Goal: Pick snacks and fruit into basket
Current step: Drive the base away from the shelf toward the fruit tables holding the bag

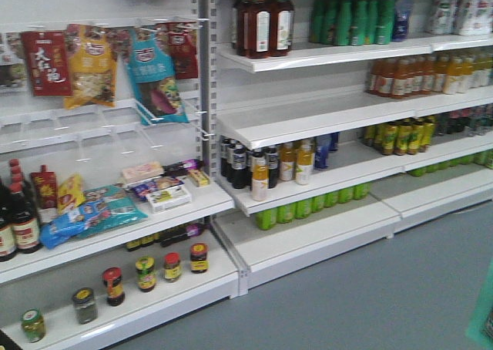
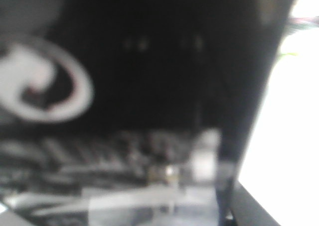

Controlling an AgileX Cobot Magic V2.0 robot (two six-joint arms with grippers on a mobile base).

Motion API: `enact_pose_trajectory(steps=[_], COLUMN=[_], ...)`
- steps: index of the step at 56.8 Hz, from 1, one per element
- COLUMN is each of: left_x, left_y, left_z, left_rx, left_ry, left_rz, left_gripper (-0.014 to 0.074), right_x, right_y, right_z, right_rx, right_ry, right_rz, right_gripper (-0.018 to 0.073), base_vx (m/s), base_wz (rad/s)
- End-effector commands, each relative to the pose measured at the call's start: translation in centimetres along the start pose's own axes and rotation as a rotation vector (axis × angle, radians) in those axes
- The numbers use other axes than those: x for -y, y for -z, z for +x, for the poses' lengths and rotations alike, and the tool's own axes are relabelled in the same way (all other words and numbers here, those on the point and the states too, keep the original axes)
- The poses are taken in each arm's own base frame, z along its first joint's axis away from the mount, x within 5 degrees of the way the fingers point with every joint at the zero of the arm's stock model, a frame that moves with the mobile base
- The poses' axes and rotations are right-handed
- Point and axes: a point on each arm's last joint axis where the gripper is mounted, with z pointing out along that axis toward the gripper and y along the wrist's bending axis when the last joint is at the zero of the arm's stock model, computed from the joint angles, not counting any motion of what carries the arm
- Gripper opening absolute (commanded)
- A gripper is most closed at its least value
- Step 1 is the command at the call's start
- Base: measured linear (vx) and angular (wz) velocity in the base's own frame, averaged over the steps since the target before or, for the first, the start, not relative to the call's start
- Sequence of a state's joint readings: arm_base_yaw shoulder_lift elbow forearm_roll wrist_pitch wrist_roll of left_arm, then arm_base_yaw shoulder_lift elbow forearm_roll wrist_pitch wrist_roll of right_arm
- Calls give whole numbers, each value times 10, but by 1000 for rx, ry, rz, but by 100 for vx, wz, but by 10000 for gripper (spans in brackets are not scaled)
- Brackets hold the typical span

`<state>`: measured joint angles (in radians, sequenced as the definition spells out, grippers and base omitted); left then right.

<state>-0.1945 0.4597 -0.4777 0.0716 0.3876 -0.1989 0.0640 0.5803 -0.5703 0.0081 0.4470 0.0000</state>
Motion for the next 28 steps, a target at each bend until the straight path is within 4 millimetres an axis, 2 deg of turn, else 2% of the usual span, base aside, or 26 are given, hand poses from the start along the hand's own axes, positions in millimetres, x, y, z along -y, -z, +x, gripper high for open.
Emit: enact_pose_trajectory(steps=[1, 28], left_x=[3, 3], left_y=[5, 5], left_z=[-20, -20], left_rx=[132, 132], left_ry=[-1, -1], left_rz=[23, 23], left_gripper=[-3, -3], right_x=[0, 0], right_y=[4, 4], right_z=[-18, -18], right_rx=[122, 122], right_ry=[9, 9], right_rz=[0, 0], right_gripper=[0, 0], base_vx=[-8, -4], base_wz=[-64, -64])
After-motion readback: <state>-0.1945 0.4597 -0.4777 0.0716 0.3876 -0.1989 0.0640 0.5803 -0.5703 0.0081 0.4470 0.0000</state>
